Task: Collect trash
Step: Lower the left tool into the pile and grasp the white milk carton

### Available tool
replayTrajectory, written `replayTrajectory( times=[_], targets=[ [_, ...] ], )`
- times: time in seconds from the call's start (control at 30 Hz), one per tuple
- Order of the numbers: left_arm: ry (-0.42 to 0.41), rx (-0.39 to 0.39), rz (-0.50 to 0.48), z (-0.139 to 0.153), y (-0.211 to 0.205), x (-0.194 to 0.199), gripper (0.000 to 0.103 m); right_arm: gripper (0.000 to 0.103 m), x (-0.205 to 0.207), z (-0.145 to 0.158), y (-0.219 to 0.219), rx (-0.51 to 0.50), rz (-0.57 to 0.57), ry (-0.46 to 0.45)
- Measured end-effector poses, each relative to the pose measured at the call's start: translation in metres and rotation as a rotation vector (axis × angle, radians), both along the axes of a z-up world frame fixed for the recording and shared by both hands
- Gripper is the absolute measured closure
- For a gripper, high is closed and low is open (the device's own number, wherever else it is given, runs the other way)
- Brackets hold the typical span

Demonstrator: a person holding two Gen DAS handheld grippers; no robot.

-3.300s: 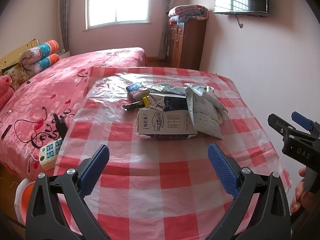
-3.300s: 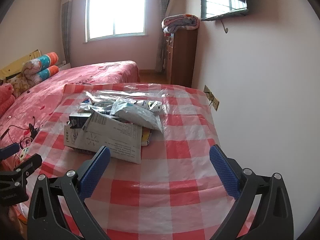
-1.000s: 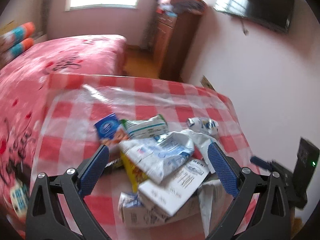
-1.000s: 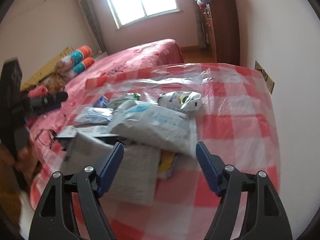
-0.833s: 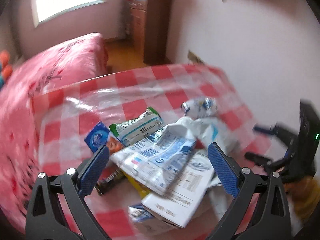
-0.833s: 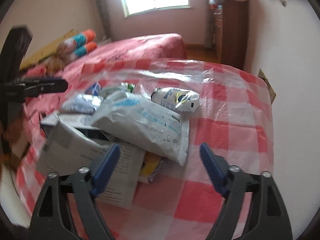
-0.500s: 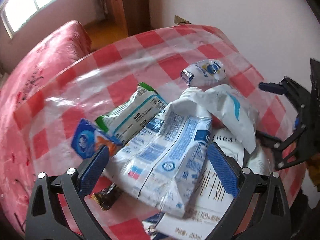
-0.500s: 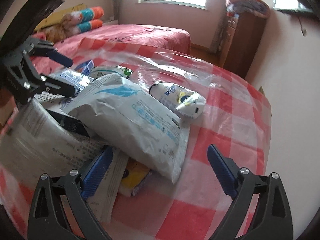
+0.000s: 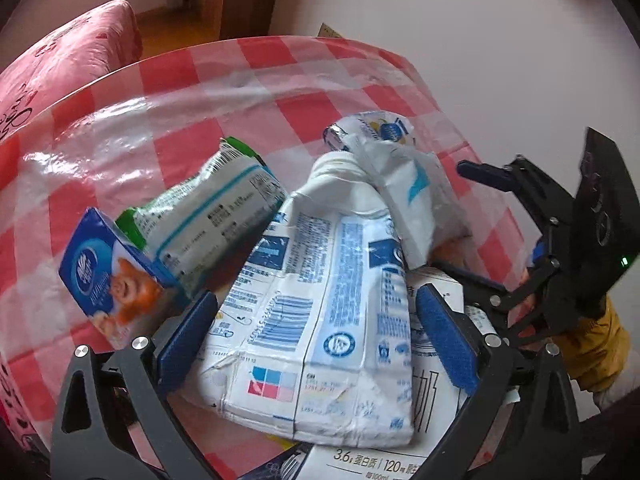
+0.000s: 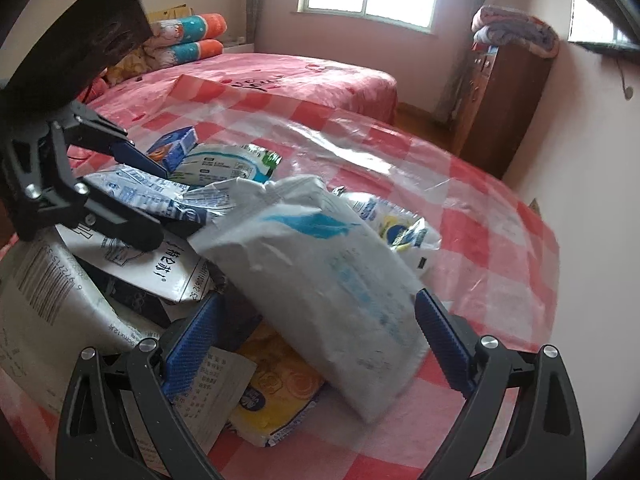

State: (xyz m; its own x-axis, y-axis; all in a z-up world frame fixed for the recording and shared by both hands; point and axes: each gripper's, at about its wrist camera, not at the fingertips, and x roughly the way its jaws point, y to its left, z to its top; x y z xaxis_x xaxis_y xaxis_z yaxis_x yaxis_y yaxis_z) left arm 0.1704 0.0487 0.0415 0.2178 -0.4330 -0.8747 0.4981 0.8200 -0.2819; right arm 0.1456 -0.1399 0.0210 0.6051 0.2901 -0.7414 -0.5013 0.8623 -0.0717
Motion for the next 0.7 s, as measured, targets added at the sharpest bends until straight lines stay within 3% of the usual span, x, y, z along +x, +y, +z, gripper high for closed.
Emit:
replayTrajectory(
  times=[0.13, 0.27, 0.7],
  targets=[
    [0.012, -0.025, 0.005, 0.001, 0.001, -0.014, 0.007, 0.008, -0.004, -0.003, -0.002, 0.011, 0.031, 0.024],
    [0.035, -0.064, 0.034, 0.002, 0.003, -0.024, 0.018, 0.008, -0.010, -0.006, -0.004, 0.001, 0.042, 0.051],
    [-0.009, -0.069, 0.126, 0.006, 0.003, -0.073, 0.020, 0.008, -0.074, -0.008, -0.006, 0.073, 0.058, 0.103]
  ],
)
